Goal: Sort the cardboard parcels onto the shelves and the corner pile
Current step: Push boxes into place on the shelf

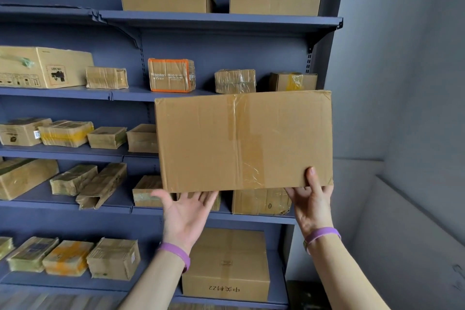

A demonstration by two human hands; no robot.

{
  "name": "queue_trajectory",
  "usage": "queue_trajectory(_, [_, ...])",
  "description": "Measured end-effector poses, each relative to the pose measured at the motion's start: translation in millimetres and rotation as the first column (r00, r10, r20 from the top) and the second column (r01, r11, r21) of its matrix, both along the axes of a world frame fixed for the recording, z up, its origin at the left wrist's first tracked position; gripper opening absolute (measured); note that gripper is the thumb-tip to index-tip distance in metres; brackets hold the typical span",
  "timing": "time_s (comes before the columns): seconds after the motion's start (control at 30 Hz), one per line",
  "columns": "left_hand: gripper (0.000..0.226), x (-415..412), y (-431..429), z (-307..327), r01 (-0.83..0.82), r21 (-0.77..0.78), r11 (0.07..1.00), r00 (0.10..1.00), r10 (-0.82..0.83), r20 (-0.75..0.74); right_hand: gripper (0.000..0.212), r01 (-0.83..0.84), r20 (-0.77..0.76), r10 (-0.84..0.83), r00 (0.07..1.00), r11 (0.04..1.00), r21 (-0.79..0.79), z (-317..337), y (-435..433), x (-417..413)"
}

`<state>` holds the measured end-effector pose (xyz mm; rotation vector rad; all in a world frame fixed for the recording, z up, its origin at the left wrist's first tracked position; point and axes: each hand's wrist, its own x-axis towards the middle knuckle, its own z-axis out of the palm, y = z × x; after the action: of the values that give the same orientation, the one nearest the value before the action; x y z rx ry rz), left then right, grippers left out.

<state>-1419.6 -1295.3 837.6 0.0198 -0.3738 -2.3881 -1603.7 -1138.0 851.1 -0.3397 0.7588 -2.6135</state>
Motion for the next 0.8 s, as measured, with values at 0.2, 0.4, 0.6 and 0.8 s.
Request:
queue_trajectory(0.2, [0.149, -25.9, 20.7, 0.6, 0.099, 0.017, 0.995, 0.982, -0.100, 0.159, 0.073, -0.038, -0.020, 0.038, 0.999, 0.999, 0.018, -8.1, 0.3, 14.3])
queue_trajectory(0.4, [0.073, -23.7, 17.3, 2.7, -0.070, 0.003, 0.998, 0.966, 0.067, 0.249, 0.076, -0.090, -0.037, 0.093, 0.995, 0.994, 0.068, -13.1, 3.0, 21.8])
queue_trajectory(0.6, [0.060, -4.7, -4.3, 5.1, -0.096, -0.073, 0.993, 0.964, 0.111, 0.241, 0.090, -0.317, -0.005, 0.317, 0.948, 0.948, 0.025, -12.3, 20.1, 27.3])
queue_trajectory(0.8, [0.068, 11.0, -14.2, 5.1, -0.146, -0.090, 0.985, 0.937, 0.167, 0.306, 0.086, -0.396, 0.116, 0.385, 0.916, 0.913, 0.095, -5.9, 20.2, 20.4])
